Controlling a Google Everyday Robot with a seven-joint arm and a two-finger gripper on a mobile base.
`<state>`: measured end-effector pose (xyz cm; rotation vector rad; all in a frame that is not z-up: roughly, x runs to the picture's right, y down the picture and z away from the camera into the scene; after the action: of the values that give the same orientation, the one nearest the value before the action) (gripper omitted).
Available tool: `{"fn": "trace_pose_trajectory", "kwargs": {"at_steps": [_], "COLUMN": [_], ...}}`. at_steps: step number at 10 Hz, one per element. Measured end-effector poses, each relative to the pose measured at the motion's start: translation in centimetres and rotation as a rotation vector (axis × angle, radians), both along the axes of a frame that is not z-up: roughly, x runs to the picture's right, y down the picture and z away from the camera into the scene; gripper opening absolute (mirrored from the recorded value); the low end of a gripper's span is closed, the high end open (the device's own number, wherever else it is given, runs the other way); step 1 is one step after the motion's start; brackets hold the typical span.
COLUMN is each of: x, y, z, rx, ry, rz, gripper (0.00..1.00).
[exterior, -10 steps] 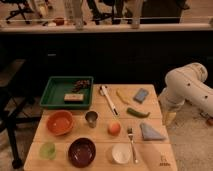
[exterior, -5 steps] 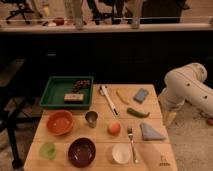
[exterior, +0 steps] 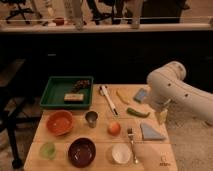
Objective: Place apple in plastic cup
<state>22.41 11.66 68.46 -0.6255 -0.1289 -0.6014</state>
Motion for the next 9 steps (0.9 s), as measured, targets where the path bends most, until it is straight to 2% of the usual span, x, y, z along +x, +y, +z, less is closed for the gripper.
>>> {"fn": "trace_pose_trajectory", "kwargs": {"at_steps": [1,3,4,6,7,9], "x": [-0.6,-2.1,-2.9,-3.5,-3.9,-4.1], "y": [0.2,0.9,1.2,1.7,1.8,1.9], "z": [-0.1,-0.5,-0.9,-1.4,-1.6,-1.7], "rx": [-0.016,-0.073,-0.093,-0.116,-0.122,-0.125], "ry": [-0.057,-0.241,-0.328,-0.442,-0.481,-0.507], "rz": [-0.077,-0.270,-0.339,-0.427,-0.458,-0.477], "gripper": [0.80,0.80,0.80,0.80,0.80,0.80]}}
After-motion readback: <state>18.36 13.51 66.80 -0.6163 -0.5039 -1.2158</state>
